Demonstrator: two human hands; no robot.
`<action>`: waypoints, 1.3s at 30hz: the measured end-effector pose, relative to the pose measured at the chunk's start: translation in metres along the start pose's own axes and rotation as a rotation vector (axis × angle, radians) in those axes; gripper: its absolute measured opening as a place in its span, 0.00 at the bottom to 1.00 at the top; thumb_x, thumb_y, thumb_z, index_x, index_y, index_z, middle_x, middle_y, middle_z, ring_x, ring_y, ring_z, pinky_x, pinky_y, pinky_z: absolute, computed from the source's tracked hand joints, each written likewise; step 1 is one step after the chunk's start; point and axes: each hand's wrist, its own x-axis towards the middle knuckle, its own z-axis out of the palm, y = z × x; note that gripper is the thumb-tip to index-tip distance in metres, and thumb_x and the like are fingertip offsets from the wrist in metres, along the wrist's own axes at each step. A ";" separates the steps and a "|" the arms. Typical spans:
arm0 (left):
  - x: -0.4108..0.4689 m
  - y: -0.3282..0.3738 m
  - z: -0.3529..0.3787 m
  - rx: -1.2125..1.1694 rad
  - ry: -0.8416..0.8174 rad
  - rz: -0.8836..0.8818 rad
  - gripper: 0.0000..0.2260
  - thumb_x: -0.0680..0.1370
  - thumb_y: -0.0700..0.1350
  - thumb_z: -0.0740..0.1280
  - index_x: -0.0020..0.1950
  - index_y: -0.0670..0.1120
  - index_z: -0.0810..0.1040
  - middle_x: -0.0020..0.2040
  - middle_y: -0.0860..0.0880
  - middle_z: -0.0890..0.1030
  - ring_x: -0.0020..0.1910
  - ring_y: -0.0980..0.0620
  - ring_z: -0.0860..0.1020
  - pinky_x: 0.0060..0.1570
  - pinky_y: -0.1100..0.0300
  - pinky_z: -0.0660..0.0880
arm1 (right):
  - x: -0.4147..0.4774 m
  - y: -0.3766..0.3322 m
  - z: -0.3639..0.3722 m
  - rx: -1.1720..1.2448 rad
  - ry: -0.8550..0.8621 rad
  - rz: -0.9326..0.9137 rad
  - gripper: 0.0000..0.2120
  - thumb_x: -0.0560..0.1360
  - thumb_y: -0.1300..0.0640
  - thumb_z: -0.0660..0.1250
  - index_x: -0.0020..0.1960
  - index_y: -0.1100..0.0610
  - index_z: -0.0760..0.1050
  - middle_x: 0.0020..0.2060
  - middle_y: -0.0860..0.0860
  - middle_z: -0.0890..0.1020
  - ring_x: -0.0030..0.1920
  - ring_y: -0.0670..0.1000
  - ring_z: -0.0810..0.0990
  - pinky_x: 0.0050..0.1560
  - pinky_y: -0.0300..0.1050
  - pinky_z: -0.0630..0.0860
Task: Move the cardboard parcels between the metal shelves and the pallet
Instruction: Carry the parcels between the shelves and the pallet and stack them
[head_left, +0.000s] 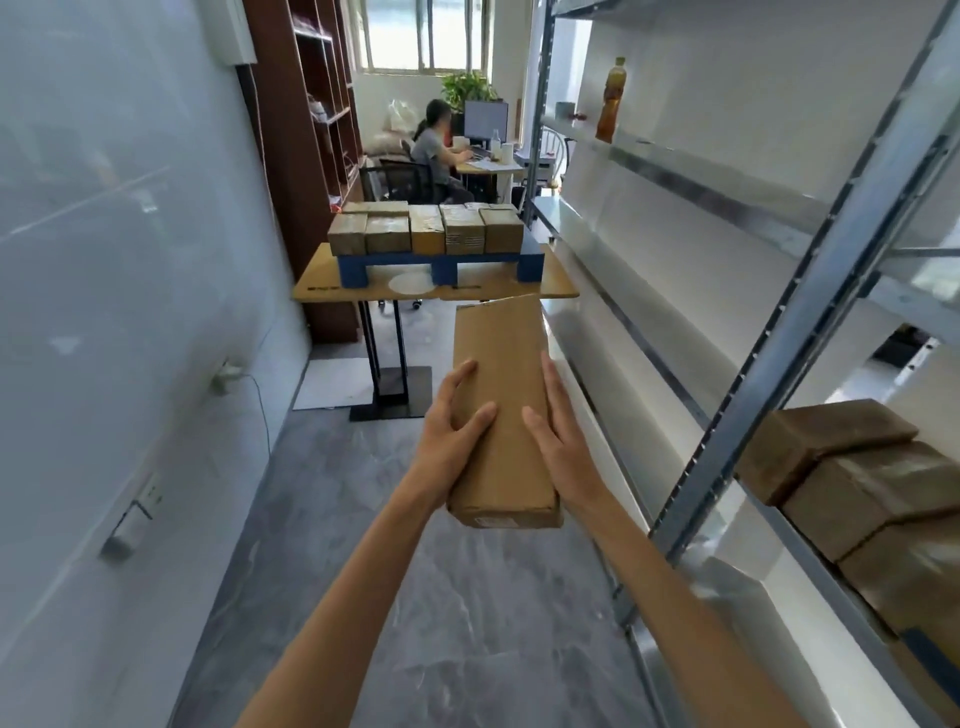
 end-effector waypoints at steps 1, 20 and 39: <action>0.014 -0.001 0.001 0.013 0.009 0.015 0.23 0.79 0.48 0.65 0.72 0.60 0.62 0.63 0.59 0.66 0.56 0.59 0.74 0.43 0.70 0.76 | 0.013 0.003 -0.003 -0.009 -0.013 -0.018 0.28 0.78 0.44 0.54 0.73 0.33 0.44 0.71 0.36 0.53 0.68 0.41 0.64 0.63 0.43 0.69; 0.228 -0.070 -0.113 0.037 0.147 0.068 0.21 0.80 0.54 0.60 0.73 0.61 0.63 0.77 0.59 0.54 0.69 0.59 0.66 0.61 0.59 0.73 | 0.265 0.053 0.092 0.075 -0.114 -0.036 0.29 0.75 0.47 0.58 0.75 0.44 0.55 0.76 0.40 0.50 0.72 0.46 0.60 0.65 0.44 0.70; 0.482 -0.115 -0.298 0.131 0.118 0.111 0.22 0.83 0.43 0.57 0.77 0.51 0.59 0.78 0.61 0.49 0.72 0.60 0.61 0.58 0.73 0.70 | 0.539 0.074 0.239 0.107 -0.126 -0.050 0.23 0.80 0.60 0.59 0.74 0.52 0.61 0.74 0.39 0.54 0.72 0.42 0.60 0.66 0.46 0.70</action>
